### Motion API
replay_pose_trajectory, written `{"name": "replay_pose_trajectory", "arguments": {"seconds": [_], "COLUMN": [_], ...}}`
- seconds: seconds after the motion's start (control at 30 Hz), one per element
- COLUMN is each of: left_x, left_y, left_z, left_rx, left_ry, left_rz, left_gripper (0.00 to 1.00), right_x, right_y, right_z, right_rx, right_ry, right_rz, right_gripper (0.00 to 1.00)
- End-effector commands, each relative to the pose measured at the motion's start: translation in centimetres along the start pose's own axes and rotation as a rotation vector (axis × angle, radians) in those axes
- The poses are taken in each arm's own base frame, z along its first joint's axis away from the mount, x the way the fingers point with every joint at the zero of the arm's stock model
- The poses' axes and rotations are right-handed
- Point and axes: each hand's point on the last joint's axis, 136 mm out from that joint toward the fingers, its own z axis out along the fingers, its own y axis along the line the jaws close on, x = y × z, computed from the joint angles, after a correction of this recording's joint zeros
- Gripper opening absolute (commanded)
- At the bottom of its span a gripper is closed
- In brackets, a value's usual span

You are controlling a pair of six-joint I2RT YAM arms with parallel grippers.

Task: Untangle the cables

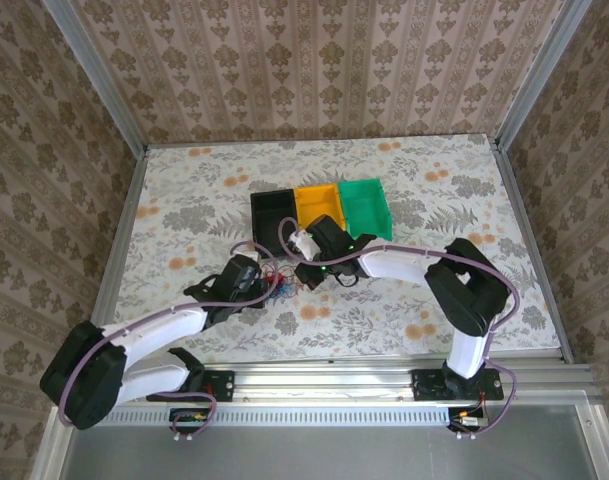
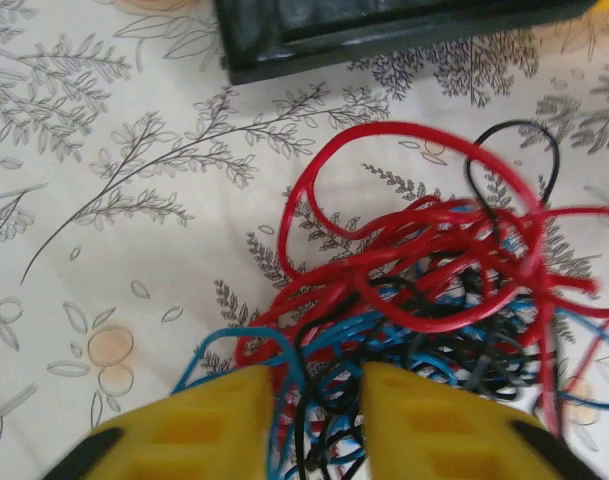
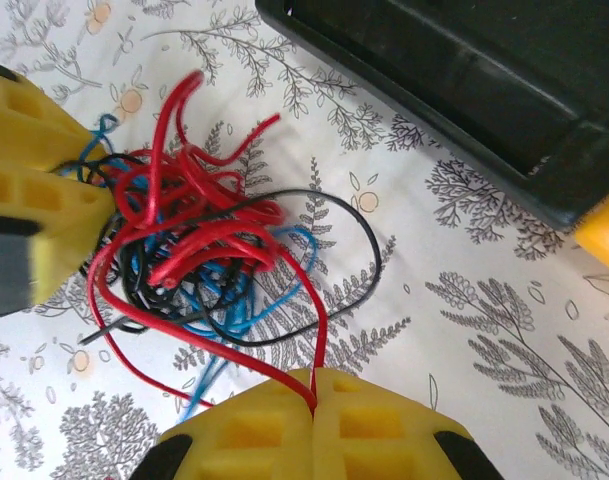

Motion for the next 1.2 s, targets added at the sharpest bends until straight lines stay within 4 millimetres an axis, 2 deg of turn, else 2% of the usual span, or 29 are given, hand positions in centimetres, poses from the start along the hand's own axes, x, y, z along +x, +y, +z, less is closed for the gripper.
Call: {"name": "replay_pose_trajectory", "arguments": {"seconds": [0.0,0.07,0.2,0.3,0.5,0.53,0.77,0.97,1.07,1.17], "left_x": [-0.2,-0.3,-0.5,-0.4,0.5,0.6,1.0,1.4,1.8,1.9], "left_y": [0.3,0.7,1.3,2.7,5.4,5.6,6.5,7.0,7.3,6.6], "left_z": [1.1,1.7,2.7,3.2,3.6,3.6,3.4,3.3,3.4,3.7], "left_rx": [0.001,-0.011,-0.045,-0.122,-0.257,-0.272,-0.32,-0.344,-0.361,-0.322], "left_ry": [-0.001,0.005,0.018,0.038,0.076,0.079,0.096,0.108,0.132,0.147], "left_rz": [-0.023,-0.041,-0.064,-0.105,-0.187,-0.194,-0.218,-0.228,-0.217,-0.191], "left_gripper": [0.09,0.0,0.0,0.0,0.0,0.0,0.0,0.0,0.0,0.0], "right_x": [-1.0,-0.9,-0.7,-0.3,1.5,1.4,4.4,7.1,7.5,6.8], "right_y": [-0.3,-1.0,-2.6,-4.5,-11.0,-11.7,-16.7,-19.4,-20.0,-20.0], "right_z": [-2.0,-3.0,-5.0,-6.8,-11.0,-12.5,-18.3,-23.3,-25.3,-26.8], "right_rx": [-0.001,0.018,0.058,0.125,0.361,0.395,0.644,0.836,0.873,0.847], "right_ry": [-0.073,-0.103,-0.158,-0.213,-0.325,-0.372,-0.478,-0.532,-0.571,-0.624], "right_rz": [0.073,0.11,0.188,0.251,0.464,0.491,0.668,0.776,0.795,0.784], "right_gripper": [0.0,0.0,0.0,0.0,0.0,0.0,0.0,0.0,0.0,0.0]}}
